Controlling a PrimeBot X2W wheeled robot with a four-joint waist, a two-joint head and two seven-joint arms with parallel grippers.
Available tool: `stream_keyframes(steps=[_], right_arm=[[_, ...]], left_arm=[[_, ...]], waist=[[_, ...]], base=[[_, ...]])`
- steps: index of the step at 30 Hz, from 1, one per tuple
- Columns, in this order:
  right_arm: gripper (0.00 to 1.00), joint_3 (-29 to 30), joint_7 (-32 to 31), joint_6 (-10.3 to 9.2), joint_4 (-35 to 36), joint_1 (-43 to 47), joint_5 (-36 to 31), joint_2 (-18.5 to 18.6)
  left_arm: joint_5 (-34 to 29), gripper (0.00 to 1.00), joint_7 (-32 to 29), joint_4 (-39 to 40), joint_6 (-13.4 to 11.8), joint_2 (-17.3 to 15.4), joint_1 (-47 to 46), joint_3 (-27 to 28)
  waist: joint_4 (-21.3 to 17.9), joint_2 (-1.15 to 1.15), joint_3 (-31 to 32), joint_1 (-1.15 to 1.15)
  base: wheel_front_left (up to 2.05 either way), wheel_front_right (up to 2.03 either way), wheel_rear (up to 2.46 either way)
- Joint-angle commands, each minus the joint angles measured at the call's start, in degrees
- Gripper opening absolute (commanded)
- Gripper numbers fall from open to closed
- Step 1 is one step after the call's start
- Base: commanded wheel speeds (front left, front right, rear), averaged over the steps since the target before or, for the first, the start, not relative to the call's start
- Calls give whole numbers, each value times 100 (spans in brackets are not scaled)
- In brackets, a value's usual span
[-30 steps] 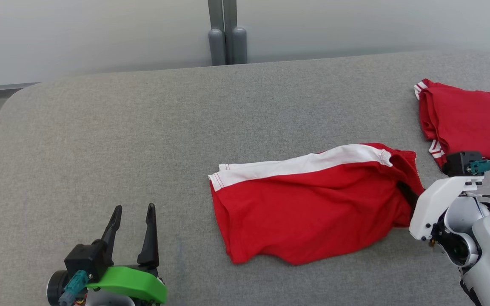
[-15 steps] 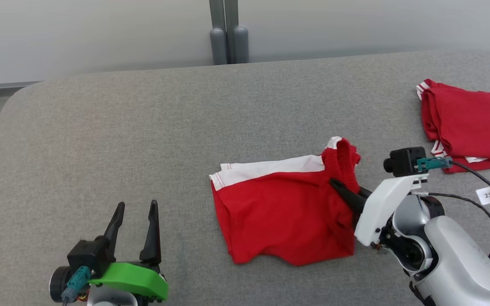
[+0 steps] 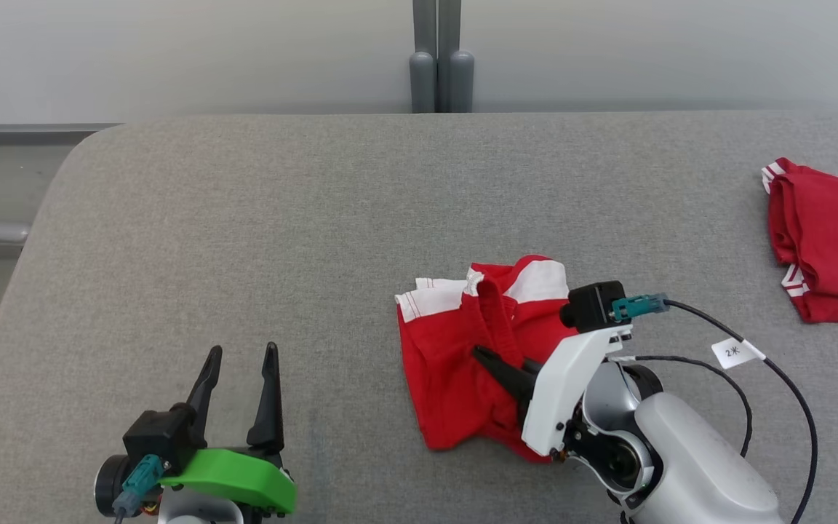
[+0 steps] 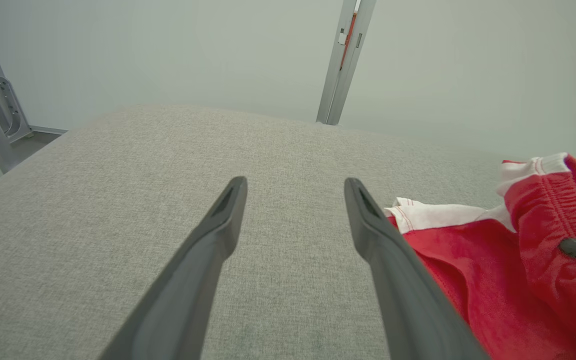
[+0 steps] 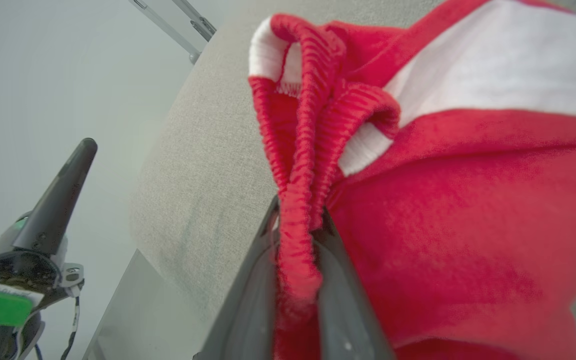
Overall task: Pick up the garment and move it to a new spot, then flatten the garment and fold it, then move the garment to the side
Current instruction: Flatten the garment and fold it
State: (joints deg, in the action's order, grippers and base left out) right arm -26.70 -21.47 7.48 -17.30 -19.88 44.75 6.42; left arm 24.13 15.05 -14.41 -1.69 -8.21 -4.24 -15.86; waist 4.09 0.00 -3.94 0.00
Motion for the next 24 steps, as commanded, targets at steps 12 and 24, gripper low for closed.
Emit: stream_keyframes(steps=[12, 24], right_arm=[[100, -189, 689, 1, -1227, -537, -7, -323], [100, -330, 1906, 1, -1103, -548, -164, -255]], left_arm=[[-132, 100, 15, -101, 103, 143, -89, 43], [-211, 100, 15, -92, 148, 189, 67, 59]], waist=[[306, 0, -26, 0], [122, 0, 154, 0]], base=[[0, 0, 0], [0, 0, 0]])
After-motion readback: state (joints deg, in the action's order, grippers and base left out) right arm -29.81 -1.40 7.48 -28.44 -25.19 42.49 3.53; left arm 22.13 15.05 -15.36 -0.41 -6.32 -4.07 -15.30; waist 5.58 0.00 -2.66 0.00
